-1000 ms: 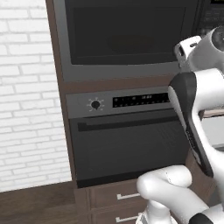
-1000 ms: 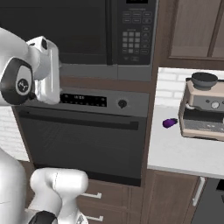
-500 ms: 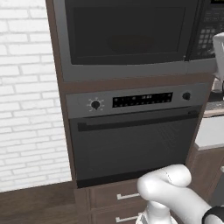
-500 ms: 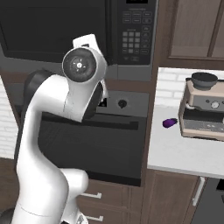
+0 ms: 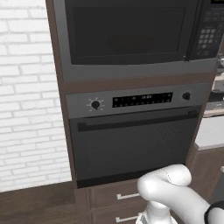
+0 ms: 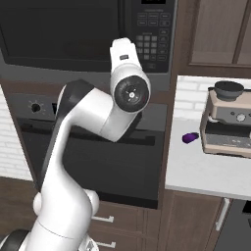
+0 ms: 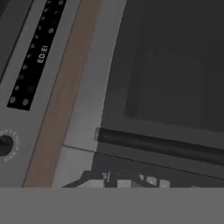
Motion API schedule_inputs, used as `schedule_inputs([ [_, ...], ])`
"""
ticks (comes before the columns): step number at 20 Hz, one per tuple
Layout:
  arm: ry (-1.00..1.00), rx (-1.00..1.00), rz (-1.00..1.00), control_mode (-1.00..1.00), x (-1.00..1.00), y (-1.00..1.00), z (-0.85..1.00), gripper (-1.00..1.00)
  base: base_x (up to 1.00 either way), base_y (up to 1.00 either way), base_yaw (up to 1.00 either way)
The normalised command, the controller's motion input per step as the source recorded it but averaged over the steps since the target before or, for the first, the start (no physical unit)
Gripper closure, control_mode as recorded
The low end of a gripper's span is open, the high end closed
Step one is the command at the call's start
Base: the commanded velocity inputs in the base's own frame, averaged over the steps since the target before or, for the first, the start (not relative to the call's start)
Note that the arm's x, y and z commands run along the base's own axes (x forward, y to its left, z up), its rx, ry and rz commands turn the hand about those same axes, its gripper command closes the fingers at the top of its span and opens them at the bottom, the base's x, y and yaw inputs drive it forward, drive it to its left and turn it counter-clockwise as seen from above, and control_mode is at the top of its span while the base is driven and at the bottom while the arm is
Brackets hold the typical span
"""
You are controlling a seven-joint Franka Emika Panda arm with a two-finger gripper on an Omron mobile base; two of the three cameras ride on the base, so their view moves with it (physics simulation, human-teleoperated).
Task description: Pick the lemon wedge from the sink and place it in the bowl. Then pick the bowl and place it in the microwave. Then close the microwave door and press the start button.
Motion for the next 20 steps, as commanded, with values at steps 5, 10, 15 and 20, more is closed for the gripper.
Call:
schedule_inputs([
  [5,-0.11,0.19,-0.1,-1.0,0.51,-0.21,-0.01,1.0,0.0,0.0,0.0],
  [10,-0.11,0.15,-0.09,-1.0,0.61,-0.13,0.0,1.0,0.0,0.0,0.0],
  [15,-0.11,0.15,-0.01,-1.0,0.26,-0.34,-0.07,1.0,0.0,0.0,0.0],
  [20,-0.03,0.12,0.0,-1.0,0.35,-0.2,-0.07,1.0,0.0,0.0,0.0],
])
